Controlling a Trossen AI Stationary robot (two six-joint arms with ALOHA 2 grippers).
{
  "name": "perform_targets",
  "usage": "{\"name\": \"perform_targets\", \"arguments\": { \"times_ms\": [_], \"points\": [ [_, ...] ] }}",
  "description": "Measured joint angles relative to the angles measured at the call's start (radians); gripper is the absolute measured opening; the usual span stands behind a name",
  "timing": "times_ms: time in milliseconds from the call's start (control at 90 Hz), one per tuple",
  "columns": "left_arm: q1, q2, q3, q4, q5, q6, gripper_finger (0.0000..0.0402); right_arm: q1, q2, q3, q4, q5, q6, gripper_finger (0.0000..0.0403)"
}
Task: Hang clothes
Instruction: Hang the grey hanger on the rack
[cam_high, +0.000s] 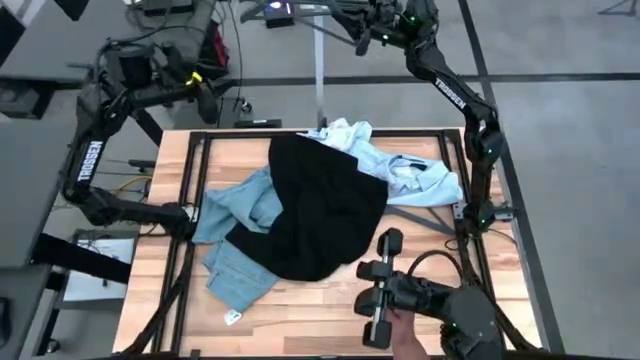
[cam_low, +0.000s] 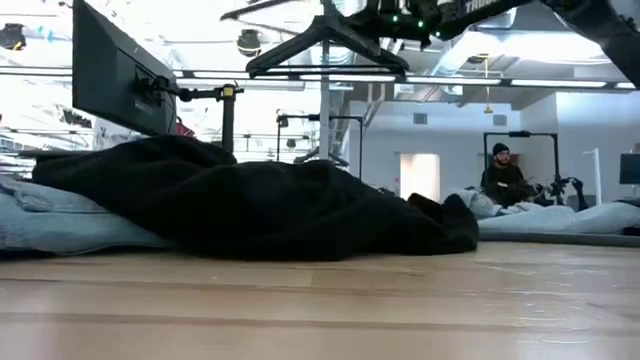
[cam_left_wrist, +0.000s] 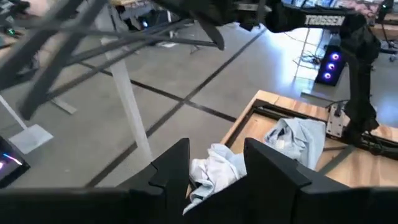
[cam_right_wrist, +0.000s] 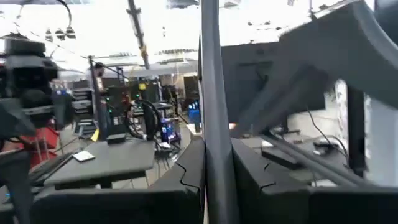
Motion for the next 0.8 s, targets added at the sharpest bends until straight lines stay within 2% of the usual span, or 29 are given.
{"name": "perform_targets", "arguments": {
  "times_ms": [100, 300, 489, 800],
  "points": [
    [-0.006, 0.02, 0.0, -0.012, -0.002, 0.0, 0.0133, -0.005, 0.001, -0.001, -0.048, 0.004, -0.022, 0.0031],
    [-0.026, 0.047, 0.0, -0.011, 0.001, -0.009, 0.0134, -0.024, 0.0, -0.001, -0.026, 0.061, -0.039, 0.0031],
    [-0.026, 0.05, 0.0, -0.008, 0.001, -0.032, 0.0134, -0.059, -0.002, 0.0, -0.157, 0.078, -0.094, 0.0031],
    [-0.027, 0.042, 0.0, -0.083, -0.023, -0.043, 0.0134, -0.102, -0.004, 0.001, -0.262, 0.076, -0.095, 0.0099]
  ]
}}
